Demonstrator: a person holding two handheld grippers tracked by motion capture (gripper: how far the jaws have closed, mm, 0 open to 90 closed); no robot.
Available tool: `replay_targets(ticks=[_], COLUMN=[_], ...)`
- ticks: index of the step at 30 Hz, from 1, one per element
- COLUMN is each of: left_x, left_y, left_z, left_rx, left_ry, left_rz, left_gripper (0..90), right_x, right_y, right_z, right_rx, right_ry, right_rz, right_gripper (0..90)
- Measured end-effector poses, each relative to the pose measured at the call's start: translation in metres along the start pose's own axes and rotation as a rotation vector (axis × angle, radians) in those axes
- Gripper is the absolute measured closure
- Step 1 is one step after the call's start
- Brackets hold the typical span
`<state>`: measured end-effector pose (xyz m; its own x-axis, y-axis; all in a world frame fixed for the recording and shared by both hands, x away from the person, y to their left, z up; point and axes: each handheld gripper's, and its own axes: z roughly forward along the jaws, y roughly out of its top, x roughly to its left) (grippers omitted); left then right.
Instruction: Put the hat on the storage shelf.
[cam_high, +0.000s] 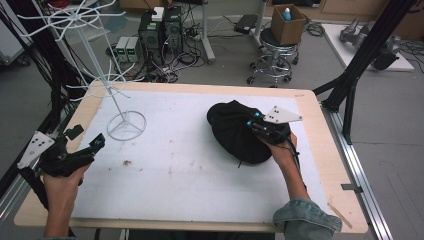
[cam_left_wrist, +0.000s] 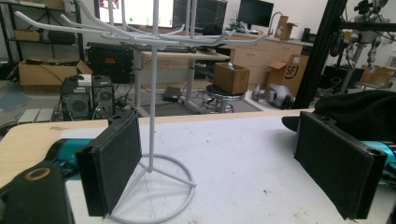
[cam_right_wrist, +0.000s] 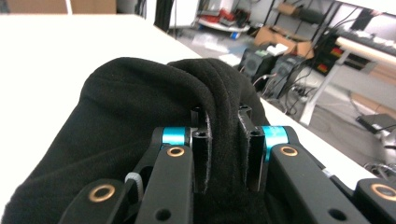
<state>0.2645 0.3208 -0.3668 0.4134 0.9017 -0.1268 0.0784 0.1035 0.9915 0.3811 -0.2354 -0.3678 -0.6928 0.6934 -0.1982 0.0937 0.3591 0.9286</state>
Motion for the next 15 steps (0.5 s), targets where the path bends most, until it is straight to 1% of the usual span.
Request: replay_targets(ticks=[1,2,3,4,5,7,8,9,10,12,13,14,15], left_x=[0.000,0.000,0.000,0.000,0.001,0.001,0.001,0.001,0.001,0.001,0.001,0.001,0.001], left_y=[0.000,0.000,0.000,0.000,0.000,0.000,0.000,0.000,0.001,0.001,0.001,0.001,0.002], left_z=[0.000,0.000,0.000,-0.001,-0.001,-0.001,-0.001,-0.001,-0.001,-0.002,-0.002,-0.002,-0.002], left_rx=[-0.001,-0.002,-0.002,-0.001,0.000,0.000,0.001,-0.001,0.000,0.000,0.000,0.001,0.001], left_ry=[0.002,0.002,0.002,0.001,0.003,0.006,0.006,0.007,0.009,0.010,0.011,0.012,0.014], left_rz=[-0.001,0.000,0.000,-0.001,0.001,0.003,0.004,0.004,0.004,0.009,0.011,0.013,0.016], left_gripper=[15.3,15.3,15.3,15.3,15.3,15.3,15.3,15.3,15.3,15.3,15.3,15.3,15.3], right_x=[-0.001,0.001,0.001,0.000,-0.001,-0.001,-0.004,-0.003,-0.003,-0.003,-0.004,-0.004,-0.006], right_y=[0.002,0.003,0.006,0.007,0.010,0.016,0.020,0.023,0.026,0.034,0.037,0.041,0.044], right_z=[0.000,-0.001,-0.001,-0.002,-0.001,-0.002,0.000,0.000,0.001,0.001,0.002,0.002,0.003], right_rx=[-0.013,0.005,-0.004,-0.011,-0.033,-0.044,-0.080,-0.089,-0.101,-0.122,-0.137,-0.145,-0.159], right_ry=[-0.013,-0.005,-0.016,-0.021,-0.025,-0.033,-0.047,-0.049,-0.055,-0.058,-0.062,-0.065,-0.063], right_rz=[0.002,0.059,0.070,0.072,0.085,0.095,0.063,0.069,0.064,0.095,0.099,0.119,0.118], right_gripper=[79.9,80.1,80.2,80.4,80.4,80.5,80.5,80.5,80.6,80.6,80.6,80.7,80.6])
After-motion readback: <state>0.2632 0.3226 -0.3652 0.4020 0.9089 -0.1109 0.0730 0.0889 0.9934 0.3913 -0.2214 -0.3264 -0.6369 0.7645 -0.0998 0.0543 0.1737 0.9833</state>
